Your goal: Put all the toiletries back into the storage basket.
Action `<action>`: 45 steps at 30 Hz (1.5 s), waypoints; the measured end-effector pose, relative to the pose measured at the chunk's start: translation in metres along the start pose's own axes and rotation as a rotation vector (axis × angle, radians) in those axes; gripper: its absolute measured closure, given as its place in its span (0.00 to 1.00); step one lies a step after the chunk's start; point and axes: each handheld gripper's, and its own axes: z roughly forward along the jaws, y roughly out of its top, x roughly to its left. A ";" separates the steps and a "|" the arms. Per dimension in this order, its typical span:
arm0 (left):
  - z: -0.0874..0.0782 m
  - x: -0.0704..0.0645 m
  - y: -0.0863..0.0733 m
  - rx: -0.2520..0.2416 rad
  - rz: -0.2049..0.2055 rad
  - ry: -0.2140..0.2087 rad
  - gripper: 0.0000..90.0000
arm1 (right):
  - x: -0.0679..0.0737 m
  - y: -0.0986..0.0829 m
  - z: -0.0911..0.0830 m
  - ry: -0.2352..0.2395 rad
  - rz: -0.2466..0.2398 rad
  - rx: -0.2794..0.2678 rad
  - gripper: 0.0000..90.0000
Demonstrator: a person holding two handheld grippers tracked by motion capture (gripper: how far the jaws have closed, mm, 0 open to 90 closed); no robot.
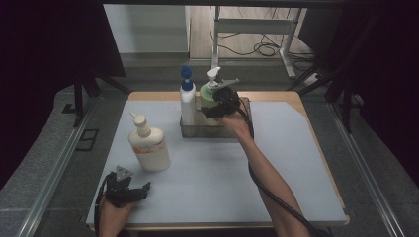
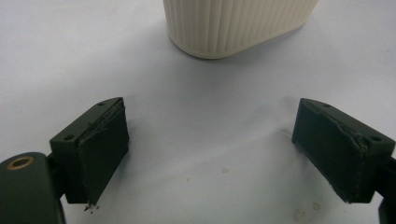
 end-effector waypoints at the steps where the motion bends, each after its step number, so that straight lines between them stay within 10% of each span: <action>1: 0.000 0.000 0.000 0.001 0.000 0.000 0.12 | 0.000 -0.001 0.001 0.000 -0.001 0.004 0.13; 45: 0.000 0.000 0.000 0.000 0.001 0.001 0.12 | -0.006 -0.015 0.022 0.033 0.019 0.042 0.12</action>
